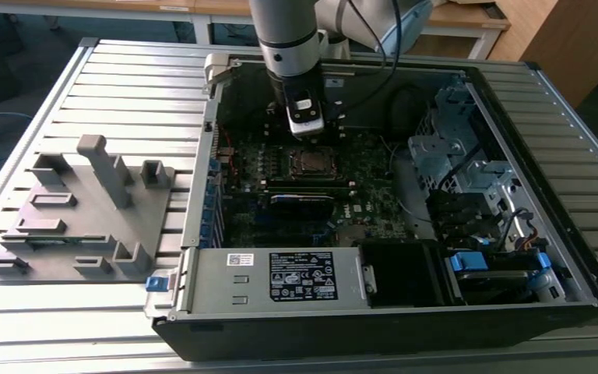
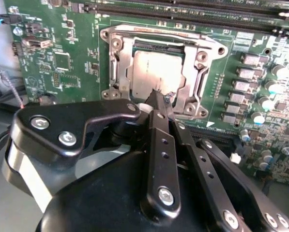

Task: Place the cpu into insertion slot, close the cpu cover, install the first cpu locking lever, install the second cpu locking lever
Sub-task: 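Install the first cpu locking lever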

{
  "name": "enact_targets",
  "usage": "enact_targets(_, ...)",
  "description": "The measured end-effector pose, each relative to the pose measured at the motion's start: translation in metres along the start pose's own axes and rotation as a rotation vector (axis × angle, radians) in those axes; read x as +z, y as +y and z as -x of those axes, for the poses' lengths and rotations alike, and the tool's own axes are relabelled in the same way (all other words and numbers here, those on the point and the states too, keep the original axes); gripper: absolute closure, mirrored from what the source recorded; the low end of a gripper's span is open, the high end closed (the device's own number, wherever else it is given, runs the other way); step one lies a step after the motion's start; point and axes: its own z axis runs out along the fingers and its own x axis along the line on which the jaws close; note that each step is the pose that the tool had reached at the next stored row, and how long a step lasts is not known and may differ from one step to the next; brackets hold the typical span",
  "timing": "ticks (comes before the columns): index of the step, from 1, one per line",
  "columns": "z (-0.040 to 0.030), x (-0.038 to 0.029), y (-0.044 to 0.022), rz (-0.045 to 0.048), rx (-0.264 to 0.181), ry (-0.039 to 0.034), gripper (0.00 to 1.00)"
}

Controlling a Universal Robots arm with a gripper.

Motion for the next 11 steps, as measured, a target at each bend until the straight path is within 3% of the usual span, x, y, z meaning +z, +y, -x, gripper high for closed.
enact_targets(3,0.0008,-0.0037,0.0005,-0.0014,0.0,-0.0006,0.9)
enact_targets(8,0.0008,-0.0038,0.0005,-0.0015,0.0,-0.0003,0.9)
enact_targets(10,0.001,-0.0035,0.0005,-0.0072,0.0,0.0111,0.9)
enact_targets(11,0.0012,-0.0031,0.0007,-0.0131,0.0,0.0238,0.9)
